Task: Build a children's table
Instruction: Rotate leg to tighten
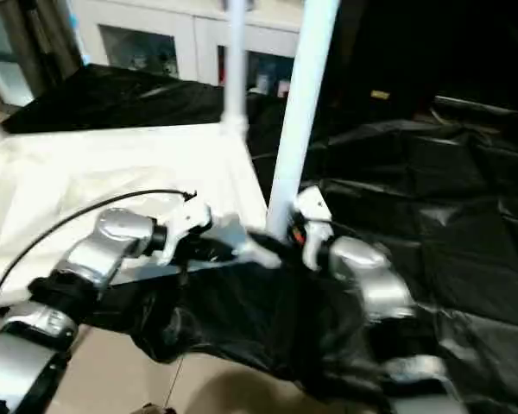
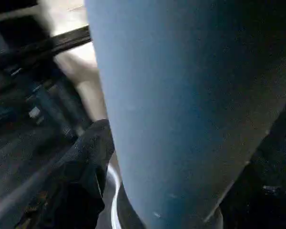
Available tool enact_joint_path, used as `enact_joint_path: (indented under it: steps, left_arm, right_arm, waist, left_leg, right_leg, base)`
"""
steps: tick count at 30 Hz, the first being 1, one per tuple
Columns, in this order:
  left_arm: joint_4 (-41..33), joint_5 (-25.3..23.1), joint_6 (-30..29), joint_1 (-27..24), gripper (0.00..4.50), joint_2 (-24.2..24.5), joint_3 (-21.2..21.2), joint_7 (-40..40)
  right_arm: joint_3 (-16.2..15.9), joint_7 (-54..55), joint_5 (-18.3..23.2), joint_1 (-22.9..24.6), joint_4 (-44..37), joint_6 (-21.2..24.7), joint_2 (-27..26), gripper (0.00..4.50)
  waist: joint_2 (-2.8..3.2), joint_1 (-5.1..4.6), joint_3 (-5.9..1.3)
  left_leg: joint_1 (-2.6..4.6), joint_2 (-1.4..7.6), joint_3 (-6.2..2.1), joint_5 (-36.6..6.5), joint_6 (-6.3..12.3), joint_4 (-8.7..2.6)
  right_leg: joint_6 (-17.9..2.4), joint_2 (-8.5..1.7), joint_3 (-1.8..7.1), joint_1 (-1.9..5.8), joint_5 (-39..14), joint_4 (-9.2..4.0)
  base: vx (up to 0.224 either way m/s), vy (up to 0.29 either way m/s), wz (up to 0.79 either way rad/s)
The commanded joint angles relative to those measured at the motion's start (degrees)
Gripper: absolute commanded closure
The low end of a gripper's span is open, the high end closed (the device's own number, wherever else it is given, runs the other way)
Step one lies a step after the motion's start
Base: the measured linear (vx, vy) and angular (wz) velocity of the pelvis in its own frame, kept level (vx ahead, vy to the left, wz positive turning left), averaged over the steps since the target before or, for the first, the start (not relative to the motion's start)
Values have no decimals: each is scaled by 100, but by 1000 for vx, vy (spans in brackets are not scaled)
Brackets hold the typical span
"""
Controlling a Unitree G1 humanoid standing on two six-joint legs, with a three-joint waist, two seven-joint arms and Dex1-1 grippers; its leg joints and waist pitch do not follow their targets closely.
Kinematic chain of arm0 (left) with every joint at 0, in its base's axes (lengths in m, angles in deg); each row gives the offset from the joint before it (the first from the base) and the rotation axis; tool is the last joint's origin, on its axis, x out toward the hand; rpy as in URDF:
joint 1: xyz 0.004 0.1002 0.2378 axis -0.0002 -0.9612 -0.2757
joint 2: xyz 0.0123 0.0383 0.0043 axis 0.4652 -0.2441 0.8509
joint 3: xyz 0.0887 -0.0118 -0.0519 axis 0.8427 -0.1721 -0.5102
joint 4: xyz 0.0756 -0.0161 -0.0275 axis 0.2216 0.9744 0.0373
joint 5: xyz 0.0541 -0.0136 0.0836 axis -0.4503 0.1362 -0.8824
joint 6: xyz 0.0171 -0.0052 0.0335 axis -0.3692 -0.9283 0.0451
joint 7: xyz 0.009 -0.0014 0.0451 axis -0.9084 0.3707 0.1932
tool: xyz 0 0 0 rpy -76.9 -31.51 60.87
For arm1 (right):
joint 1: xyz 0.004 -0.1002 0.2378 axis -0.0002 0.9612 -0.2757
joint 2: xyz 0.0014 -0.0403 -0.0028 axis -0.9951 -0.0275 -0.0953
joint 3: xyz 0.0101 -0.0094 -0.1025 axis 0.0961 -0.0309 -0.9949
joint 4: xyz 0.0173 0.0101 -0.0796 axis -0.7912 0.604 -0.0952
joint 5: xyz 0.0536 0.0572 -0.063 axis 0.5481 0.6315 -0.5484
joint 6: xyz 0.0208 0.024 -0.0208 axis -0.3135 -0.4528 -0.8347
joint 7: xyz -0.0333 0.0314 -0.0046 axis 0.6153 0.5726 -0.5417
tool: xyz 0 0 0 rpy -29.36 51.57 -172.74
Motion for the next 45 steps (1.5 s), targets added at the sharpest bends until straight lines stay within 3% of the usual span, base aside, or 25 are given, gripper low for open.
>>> enact_joint_path:
  steps: [1,5,9,12,17,20,23,26,28,33,35,42,43,45]
  left_arm:
    - [-410,300,99,17,450,-130,156,-402]
    - [-566,310,2,-83,450,23,219,-770]
    - [-617,318,-49,-127,450,138,286,-1054]
    - [-616,332,-93,-120,450,164,303,-1160]
    - [-628,324,-116,-120,450,171,296,-1162]
    - [-470,244,-113,-47,450,28,159,-663]
    - [-260,175,-69,60,450,-112,26,-171]
    - [126,73,-169,378,450,-474,-161,846]
    - [300,25,-210,527,450,-666,-235,1339]
    - [416,9,-262,629,450,-820,-305,1716]
    - [467,8,-368,695,450,-1099,-397,2241]
    - [335,22,-162,486,450,-1140,-296,1960]
    - [322,34,-126,467,450,-1133,-264,1908]
    - [308,34,-63,446,450,-1112,-215,1824]
  right_arm:
    - [-562,-728,-52,193,-135,239,75,147]
    - [-637,-1051,-24,256,-288,345,303,147]
    - [-724,-1338,40,282,-449,454,477,178]
    - [-789,-1478,29,290,-515,467,559,202]
    - [-818,-1549,0,334,-546,480,564,221]
    - [-671,-1175,44,371,-468,481,375,229]
    - [-516,-773,17,360,-331,409,203,235]
    - [-49,897,-244,179,317,209,-307,238]
    - [171,1560,-246,125,522,212,-561,242]
    - [365,2062,-152,108,621,272,-860,251]
    - [547,2747,-85,80,735,355,-1416,252]
    - [266,2695,-263,61,701,200,-1736,252]
    - [246,2705,-290,55,706,165,-1706,196]
    - [338,2698,-228,33,697,179,-1648,182]
  waist:
    - [-1,31,-358]
    - [3,49,-323]
    - [28,64,-314]
    - [41,92,-320]
    - [33,111,-339]
    - [50,106,-337]
    - [37,90,-324]
    - [56,29,-320]
    - [35,-10,-320]
    - [37,-44,-339]
    - [47,-53,-335]
    - [70,-81,-325]
    - [71,-84,-327]
    - [67,-85,-326]
  left_leg:
    - [145,259,-60,-852,575,-314]
    - [157,273,-64,-1258,335,-357]
    - [182,280,-69,-1517,154,-387]
    - [186,277,-74,-1519,74,-394]
    - [173,265,-72,-1321,133,-371]
    - [180,266,-71,-1373,132,-372]
    - [196,257,-83,-1570,13,-386]
    - [192,243,-113,-1835,-228,-413]
    - [186,233,-134,-1950,-291,-428]
    - [164,218,-111,-1691,-46,-393]
    - [153,222,-99,-1561,-16,-394]
    - [159,223,-107,-1723,-67,-421]
    - [162,225,-109,-1749,-73,-421]
    - [160,224,-108,-1767,-70,-422]
  right_leg:
    - [-1638,-235,215,239,339,-301]
    - [-1538,-255,223,209,-483,-371]
    - [-1423,-252,239,178,-849,-410]
    - [-1402,-251,240,176,-788,-402]
    - [-1457,-248,234,191,-435,-363]
    - [-1467,-252,238,177,-481,-369]
    - [-1403,-266,240,163,-848,-415]
    - [-1214,-280,243,132,-1427,-467]
    - [-1112,-278,223,145,-1635,-491]
    - [-1150,-255,237,151,-1206,-487]
    - [-1184,-249,241,148,-1038,-473]
    - [-1139,-236,235,153,-1114,-492]
    - [-1130,-239,237,151,-1130,-494]
    - [-1122,-243,240,151,-1166,-499]
  base:
    - [0,0,0]
    - [0,0,0]
    - [0,0,0]
    - [0,0,0]
    - [0,0,0]
    - [0,0,0]
    - [0,0,0]
    - [0,0,0]
    - [0,0,0]
    - [0,0,0]
    - [0,0,0]
    - [0,0,0]
    - [0,0,0]
    - [0,0,0]
